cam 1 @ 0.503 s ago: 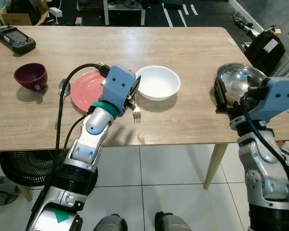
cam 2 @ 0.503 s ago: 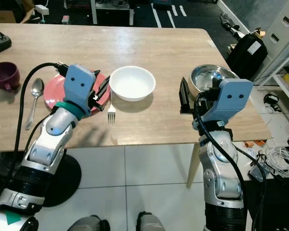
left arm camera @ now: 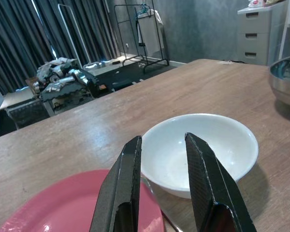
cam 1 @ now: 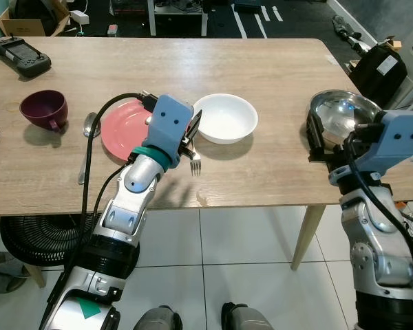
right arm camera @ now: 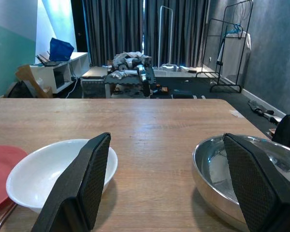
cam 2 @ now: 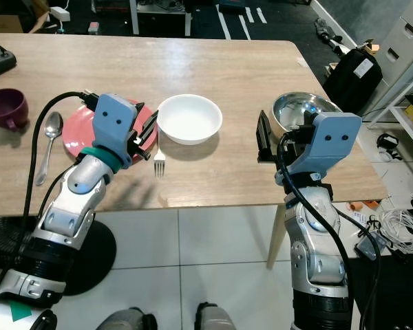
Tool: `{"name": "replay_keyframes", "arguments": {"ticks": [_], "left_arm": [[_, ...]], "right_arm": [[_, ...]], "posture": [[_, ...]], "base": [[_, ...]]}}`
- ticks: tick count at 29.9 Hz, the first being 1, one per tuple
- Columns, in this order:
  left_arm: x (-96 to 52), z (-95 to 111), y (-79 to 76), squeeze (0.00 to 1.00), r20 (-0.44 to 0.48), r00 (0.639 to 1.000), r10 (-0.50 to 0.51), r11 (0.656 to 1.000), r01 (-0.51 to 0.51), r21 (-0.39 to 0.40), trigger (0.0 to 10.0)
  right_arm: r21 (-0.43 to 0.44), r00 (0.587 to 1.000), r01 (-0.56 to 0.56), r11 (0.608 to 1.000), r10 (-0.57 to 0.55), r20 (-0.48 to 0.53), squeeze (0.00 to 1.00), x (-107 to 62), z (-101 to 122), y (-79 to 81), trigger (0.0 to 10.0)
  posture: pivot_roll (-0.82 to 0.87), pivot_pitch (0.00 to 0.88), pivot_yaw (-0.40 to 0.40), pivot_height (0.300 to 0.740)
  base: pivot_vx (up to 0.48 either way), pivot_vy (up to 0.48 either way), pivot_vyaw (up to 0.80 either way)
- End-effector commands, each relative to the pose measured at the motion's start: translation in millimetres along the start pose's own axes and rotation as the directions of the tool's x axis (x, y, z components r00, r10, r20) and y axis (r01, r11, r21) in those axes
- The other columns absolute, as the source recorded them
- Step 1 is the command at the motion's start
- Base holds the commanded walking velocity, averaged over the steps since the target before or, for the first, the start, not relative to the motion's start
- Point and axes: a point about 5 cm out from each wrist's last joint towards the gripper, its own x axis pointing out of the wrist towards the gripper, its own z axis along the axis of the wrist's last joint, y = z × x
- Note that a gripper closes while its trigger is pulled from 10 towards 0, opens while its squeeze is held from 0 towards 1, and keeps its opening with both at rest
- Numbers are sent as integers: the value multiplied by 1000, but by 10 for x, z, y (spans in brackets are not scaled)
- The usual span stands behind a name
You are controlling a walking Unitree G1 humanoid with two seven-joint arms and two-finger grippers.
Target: Setting the table
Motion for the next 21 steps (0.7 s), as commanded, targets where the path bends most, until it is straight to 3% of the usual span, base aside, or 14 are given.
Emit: {"name": "replay_keyframes", "arguments": {"ticks": [1,21], "left_arm": [[3,-6,-2,0,-9,1000,-2,1000,2,-13,10000],[15,9,-13,0,0,1000,-4,1000,4,-12,10000]], "right_arm": [[0,1000,22,1000,-22,6,0,-18,4,-34,10000],[-5,999,38,999,-38,11,0,-17,22,-65,10000]], "posture": [[21,0,50,740],[15,0,45,740]], "base": [[0,0,0],[0,0,0]]}}
